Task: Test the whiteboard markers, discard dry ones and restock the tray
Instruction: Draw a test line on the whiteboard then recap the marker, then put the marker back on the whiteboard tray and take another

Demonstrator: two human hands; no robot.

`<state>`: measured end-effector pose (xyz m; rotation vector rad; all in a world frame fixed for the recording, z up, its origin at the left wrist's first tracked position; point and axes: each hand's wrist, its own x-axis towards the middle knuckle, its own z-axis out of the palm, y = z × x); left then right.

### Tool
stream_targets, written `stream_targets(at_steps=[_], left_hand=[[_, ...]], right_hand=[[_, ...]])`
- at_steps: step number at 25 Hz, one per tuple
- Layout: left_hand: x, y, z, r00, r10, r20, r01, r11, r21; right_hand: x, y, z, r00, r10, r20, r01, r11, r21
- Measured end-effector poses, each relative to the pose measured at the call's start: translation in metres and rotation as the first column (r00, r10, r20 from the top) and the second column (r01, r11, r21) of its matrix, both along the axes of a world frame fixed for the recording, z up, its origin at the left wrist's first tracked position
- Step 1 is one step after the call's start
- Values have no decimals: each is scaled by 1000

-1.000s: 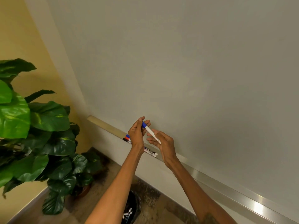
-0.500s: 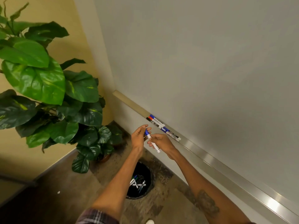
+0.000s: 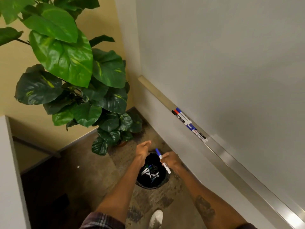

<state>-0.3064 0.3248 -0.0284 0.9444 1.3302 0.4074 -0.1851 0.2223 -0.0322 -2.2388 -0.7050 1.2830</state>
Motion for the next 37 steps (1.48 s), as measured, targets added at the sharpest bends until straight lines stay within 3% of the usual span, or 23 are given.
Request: stream_targets(at_steps=[3, 9, 20, 30, 37], left_hand=[[-9, 1, -3, 999, 18, -35, -20, 999, -35], [-5, -3, -4, 998, 8, -60, -10, 999, -32], [89, -75, 39, 964, -267, -4, 266, 959, 102], [197, -215, 78, 799, -600, -28, 592, 778, 209], [266, -326, 84, 661, -750, -27, 727, 632, 269]], right_hand=[[-4, 16, -10, 995, 89, 49, -90, 996, 22], [11, 18, 10, 990, 83, 115, -88, 995, 38], [68, -76, 53, 993, -43, 107, 25, 986, 162], [155, -236, 93, 905, -333, 266, 262, 927, 270], [202, -375, 92, 750, -568, 339, 479, 820, 314]])
